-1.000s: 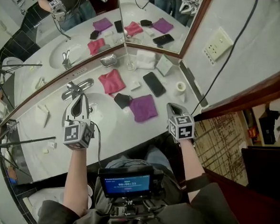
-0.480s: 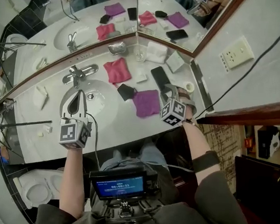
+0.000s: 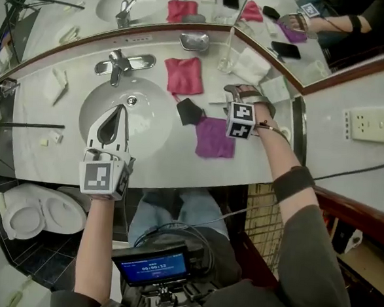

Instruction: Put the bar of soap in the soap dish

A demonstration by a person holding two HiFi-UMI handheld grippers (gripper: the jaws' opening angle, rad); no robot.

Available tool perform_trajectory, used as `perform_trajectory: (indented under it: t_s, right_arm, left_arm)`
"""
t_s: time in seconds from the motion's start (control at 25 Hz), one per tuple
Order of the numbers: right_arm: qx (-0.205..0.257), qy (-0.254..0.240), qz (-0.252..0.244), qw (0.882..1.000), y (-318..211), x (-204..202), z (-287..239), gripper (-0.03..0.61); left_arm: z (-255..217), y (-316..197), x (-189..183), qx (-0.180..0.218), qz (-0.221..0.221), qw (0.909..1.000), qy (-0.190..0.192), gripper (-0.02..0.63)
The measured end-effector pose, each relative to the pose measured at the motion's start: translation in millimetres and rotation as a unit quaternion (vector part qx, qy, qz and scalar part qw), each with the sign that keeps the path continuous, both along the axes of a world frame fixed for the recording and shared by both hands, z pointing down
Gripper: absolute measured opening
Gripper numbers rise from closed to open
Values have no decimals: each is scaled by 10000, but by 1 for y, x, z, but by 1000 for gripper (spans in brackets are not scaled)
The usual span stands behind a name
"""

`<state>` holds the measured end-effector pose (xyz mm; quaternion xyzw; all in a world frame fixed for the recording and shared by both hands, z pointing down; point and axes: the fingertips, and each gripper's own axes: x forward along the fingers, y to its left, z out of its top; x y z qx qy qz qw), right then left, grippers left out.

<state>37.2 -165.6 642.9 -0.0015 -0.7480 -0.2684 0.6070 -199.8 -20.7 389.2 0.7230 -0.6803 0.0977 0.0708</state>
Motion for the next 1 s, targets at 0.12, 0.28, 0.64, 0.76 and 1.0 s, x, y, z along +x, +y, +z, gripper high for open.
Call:
perform_trajectory:
  t_s: [0.12, 0.28, 0.64, 0.76, 1.0]
  right_arm:
    - [-253, 318, -399, 9984, -6, -9, 25, 322]
    - [-583, 737, -800, 9924, -4, -18, 52, 321]
    - [-887, 1135, -914, 9853, -1, -22, 77, 208]
    - [-897, 978, -750, 9883, -2, -22, 76, 199]
    - [-900, 598, -419, 9933, -2, -27, 72, 196]
  left_arm:
    - [10, -4, 5, -41, -33, 10000, -10, 0]
    - [25, 0, 5, -82, -237, 9997, 52, 0]
    - [44, 14, -1, -173, -510, 9985, 95, 0]
    - [45, 15, -3, -215, -496, 9985, 60, 0]
    - [44, 12, -8, -231, -443, 9987, 34, 0]
